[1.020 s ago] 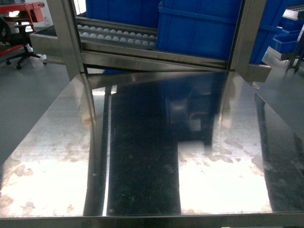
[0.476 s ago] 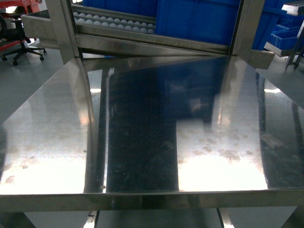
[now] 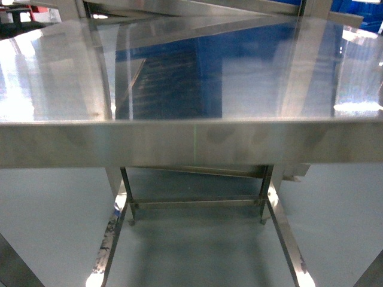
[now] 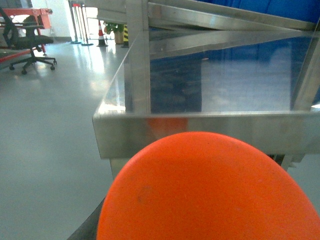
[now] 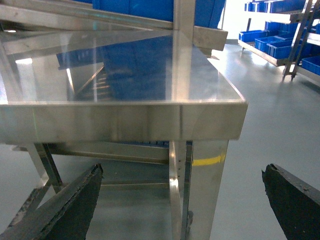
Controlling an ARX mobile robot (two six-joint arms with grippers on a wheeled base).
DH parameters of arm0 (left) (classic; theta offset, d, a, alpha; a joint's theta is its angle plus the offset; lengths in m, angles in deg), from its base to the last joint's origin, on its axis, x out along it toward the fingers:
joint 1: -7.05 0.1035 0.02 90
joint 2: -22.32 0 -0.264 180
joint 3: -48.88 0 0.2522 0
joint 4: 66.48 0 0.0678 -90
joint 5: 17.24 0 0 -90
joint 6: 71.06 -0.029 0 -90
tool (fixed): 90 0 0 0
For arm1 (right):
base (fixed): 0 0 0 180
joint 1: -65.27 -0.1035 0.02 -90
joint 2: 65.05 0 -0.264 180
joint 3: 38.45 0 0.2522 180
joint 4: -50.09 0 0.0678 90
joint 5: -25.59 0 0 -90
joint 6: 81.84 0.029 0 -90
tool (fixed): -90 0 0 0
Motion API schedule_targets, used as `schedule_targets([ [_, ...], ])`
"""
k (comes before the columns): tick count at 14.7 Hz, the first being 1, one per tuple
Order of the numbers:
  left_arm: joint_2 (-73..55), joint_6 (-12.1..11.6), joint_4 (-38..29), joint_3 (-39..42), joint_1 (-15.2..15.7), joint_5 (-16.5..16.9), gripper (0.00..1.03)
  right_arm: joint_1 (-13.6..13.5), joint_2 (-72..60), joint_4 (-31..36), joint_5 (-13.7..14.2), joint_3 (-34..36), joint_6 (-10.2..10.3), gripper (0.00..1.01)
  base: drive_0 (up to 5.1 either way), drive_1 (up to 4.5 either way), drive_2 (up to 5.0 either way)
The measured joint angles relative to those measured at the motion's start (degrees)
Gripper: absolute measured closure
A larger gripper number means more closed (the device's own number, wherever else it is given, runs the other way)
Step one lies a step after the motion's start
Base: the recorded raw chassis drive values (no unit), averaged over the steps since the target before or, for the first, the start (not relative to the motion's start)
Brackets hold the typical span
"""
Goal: Pick capacitor and pack into box
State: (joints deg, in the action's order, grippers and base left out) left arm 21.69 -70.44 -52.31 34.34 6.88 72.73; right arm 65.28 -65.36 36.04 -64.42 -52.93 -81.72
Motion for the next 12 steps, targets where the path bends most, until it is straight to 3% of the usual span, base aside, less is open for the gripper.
schedule_targets([
  [12, 0.0, -0.04, 0.11, 0.0, 0.0, 0.0, 0.6, 0.0, 0.0, -0.15, 0.02, 0.0, 0.09, 0.03, 0.0, 0.0, 0.0],
])
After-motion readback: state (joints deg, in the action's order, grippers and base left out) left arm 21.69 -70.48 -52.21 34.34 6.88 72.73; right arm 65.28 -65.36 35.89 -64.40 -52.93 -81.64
